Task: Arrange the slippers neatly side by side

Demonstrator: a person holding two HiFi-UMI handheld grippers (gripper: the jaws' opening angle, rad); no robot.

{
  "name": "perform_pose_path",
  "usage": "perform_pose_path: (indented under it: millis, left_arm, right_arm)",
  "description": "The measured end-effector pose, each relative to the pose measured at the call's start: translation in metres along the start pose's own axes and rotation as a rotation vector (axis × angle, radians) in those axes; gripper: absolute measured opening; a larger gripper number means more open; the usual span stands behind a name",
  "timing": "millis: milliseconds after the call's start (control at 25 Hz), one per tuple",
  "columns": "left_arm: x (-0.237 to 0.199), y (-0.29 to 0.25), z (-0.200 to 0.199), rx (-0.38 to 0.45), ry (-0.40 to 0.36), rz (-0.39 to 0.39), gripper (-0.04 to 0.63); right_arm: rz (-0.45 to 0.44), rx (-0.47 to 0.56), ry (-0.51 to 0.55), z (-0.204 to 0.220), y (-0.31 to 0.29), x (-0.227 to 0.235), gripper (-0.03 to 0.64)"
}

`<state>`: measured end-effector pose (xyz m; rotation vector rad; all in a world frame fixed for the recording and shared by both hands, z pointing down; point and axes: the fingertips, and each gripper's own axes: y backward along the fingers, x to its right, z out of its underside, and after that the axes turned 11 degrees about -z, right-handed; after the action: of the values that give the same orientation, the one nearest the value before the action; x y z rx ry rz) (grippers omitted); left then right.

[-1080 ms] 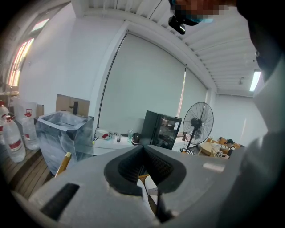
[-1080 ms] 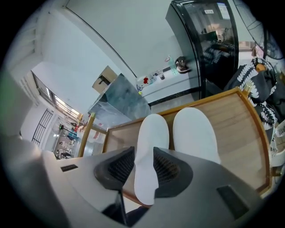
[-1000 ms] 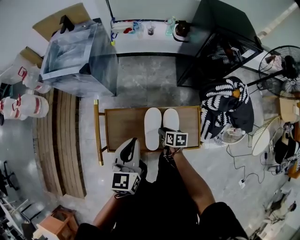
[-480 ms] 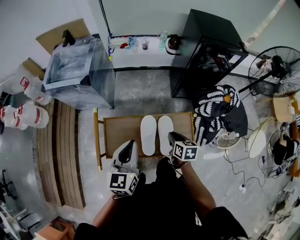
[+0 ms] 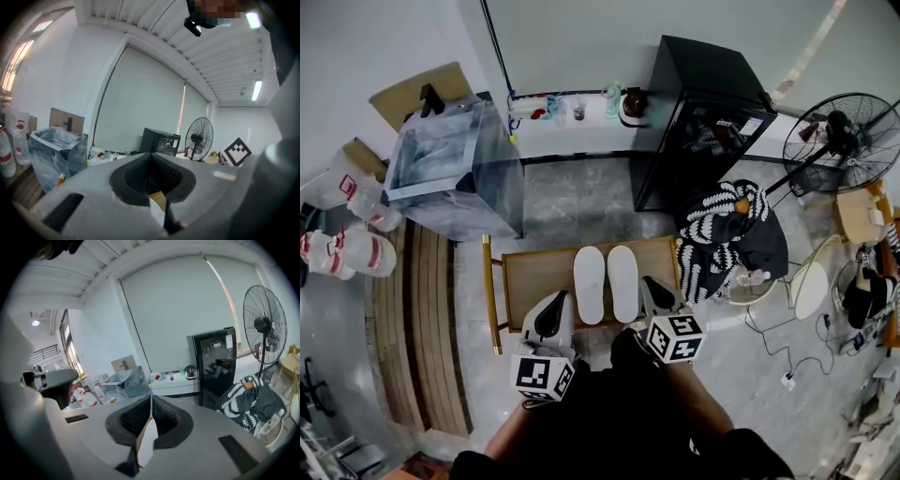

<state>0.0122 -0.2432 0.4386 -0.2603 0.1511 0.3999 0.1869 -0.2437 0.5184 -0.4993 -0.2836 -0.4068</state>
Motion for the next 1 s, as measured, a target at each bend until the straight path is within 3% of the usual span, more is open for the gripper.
perform_pose_path:
  millis: [160,440,1000]
  left_arm:
    - [0.007,0.004,-0.003,0.011,-0.006,0.004,0.017]
    - [0.017,0.004,-0.004,0.015,-0.011,0.028,0.017]
    - [0.018,-0.006,-0.003,0.019,-0.024,0.039,0.018]
  right_arm:
    - [0.010,0.064,0.068,-0.019,0.021,-0.020,0.020]
    - [0.010,0.166,0.090,-0.039,0.056,-0.052,0.020]
    - [0.018,0.162,0.105,-0.034,0.057,-0.053,0.012]
